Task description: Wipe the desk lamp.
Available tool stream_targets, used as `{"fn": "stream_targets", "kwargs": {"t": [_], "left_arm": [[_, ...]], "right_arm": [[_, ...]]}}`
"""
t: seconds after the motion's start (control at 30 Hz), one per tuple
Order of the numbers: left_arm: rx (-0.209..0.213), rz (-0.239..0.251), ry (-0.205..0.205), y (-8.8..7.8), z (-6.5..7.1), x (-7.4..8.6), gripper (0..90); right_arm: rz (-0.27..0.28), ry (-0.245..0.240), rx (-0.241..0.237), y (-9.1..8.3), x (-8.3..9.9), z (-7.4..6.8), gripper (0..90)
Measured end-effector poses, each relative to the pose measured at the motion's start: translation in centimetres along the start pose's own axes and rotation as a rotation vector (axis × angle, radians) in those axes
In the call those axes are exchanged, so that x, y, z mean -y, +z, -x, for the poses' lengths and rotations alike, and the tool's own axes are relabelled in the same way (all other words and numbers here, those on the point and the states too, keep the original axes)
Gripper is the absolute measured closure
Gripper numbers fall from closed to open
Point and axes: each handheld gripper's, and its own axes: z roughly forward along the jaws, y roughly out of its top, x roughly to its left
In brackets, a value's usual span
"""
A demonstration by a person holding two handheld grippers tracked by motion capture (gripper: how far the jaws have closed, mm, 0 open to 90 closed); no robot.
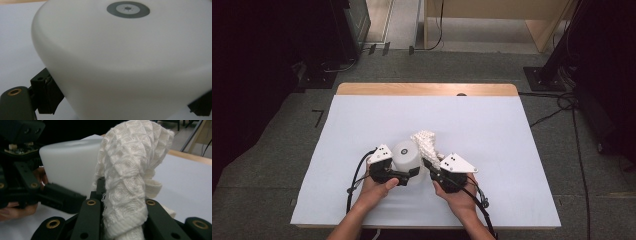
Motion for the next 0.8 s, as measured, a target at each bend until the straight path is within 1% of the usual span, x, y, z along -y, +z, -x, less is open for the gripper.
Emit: {"fn": "stream_targets", "kwargs": {"t": [0.07, 0.13, 0.2, 0.33, 0.37, 0.43, 0.5, 0.53, 0.6, 0.63, 0.7, 0.77, 0.8], "left_arm": [[0.005, -0.003, 0.008, 0.0, 0.1, -0.1, 8.6], [-0.010, -0.004, 0.014, -0.1, 0.2, -0.2, 8.6], [-0.019, 0.000, 0.015, -0.3, 0.0, -0.2, 8.6], [-0.015, 0.038, -0.022, -1.0, -0.6, -0.5, 8.6], [-0.018, 0.045, -0.024, -1.2, -0.8, -0.6, 8.6], [-0.034, 0.058, -0.026, -1.6, -1.1, -0.6, 8.6], [-0.053, 0.065, -0.032, -1.7, -1.3, -0.6, 8.6], [-0.073, 0.068, -0.034, -1.7, -1.4, -0.6, 8.6], [-0.146, 0.073, -0.006, -1.5, -1.4, -0.5, 8.6], [-0.184, 0.071, 0.006, -1.3, -1.3, -0.4, 8.6], [-0.241, 0.063, 0.043, -1.1, -1.3, -0.1, 8.5], [-0.296, 0.053, 0.068, -0.8, -1.2, 0.1, 8.5], [-0.314, 0.047, 0.077, -0.7, -1.2, 0.2, 8.6]], "right_arm": [[0.014, -0.005, 0.006, -0.2, -0.1, 0.1, 77.5], [0.017, -0.007, 0.004, -0.2, 0.0, 0.1, 77.5], [0.006, -0.007, 0.003, 0.1, 0.2, 0.0, 77.5], [-0.041, -0.003, -0.001, 0.9, 1.2, 0.0, 77.5], [-0.053, -0.003, -0.002, 1.2, 1.4, -0.1, 77.5], [-0.081, -0.002, -0.009, 1.7, 1.9, -0.2, 77.4], [-0.105, -0.012, -0.012, 2.1, 2.2, -0.2, 77.4], [-0.121, -0.012, -0.006, 2.3, 2.3, -0.3, 77.4], [-0.143, -0.004, 0.017, 2.4, 2.5, 0.0, 77.4], [-0.146, 0.015, 0.023, 2.4, 2.5, 0.2, 77.4], [-0.141, 0.032, 0.045, 2.2, 2.4, 0.8, 77.5], [-0.126, 0.049, 0.057, 1.8, 2.2, 1.4, 77.4], [-0.117, 0.055, 0.060, 1.7, 2.1, 1.7, 77.4]]}}
